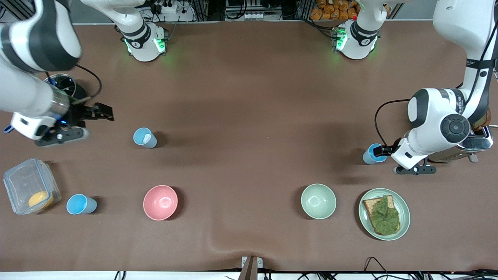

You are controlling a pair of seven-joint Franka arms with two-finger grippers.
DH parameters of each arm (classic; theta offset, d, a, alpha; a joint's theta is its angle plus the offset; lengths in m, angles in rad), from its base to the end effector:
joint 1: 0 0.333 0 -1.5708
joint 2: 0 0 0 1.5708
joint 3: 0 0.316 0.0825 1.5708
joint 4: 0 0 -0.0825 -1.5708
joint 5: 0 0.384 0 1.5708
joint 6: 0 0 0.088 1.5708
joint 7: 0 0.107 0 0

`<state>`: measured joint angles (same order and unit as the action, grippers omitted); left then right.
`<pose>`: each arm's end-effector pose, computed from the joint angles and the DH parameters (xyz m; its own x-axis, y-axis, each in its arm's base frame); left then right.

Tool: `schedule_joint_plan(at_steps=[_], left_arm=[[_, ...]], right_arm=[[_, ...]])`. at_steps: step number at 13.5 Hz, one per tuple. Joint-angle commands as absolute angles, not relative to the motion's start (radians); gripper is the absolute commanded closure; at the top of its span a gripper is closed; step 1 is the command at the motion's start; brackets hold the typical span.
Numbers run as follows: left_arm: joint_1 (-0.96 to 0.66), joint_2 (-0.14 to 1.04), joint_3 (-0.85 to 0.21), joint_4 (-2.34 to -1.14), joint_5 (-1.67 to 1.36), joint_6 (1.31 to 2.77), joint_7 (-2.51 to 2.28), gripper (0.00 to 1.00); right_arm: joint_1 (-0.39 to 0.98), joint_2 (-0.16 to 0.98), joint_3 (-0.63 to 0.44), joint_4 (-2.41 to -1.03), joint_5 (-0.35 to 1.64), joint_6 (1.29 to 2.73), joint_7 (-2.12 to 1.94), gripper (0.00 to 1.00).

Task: Stack blue cups with both arms
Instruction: 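Lower the right gripper onto the tissue cup while the left gripper lowers onto its cup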

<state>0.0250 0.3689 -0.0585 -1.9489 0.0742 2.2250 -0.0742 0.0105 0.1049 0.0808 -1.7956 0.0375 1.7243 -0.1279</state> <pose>0.6063 -0.0167 0.2833 0.9960 -0.0024 -0.0896 -0.0060 -0.9992 -0.0401 0.5704 0.0543 0.4719 0.9628 0.2114 -0.1681 0.2030 -0.9770 -0.0659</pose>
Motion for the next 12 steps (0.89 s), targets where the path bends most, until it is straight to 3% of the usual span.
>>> schedule_joint_plan(at_steps=[1, 7, 12], left_arm=[[0.031, 0.351, -0.061, -2.005, 0.098, 2.278, -0.054, 0.0], [0.048, 0.377, -0.061, -2.04, 0.126, 2.362, -0.048, 0.02], [0.055, 0.397, -0.061, -2.036, 0.126, 2.365, -0.04, 0.14]], right_arm=[[0.017, 0.023, 0.077, -2.001, 0.054, 1.874, -0.123, 0.0], [0.04, -0.011, 0.077, -2.348, 0.054, 2.259, -0.114, 0.0], [0.006, 0.064, 0.075, -2.393, 0.049, 2.397, -0.117, 0.0]])
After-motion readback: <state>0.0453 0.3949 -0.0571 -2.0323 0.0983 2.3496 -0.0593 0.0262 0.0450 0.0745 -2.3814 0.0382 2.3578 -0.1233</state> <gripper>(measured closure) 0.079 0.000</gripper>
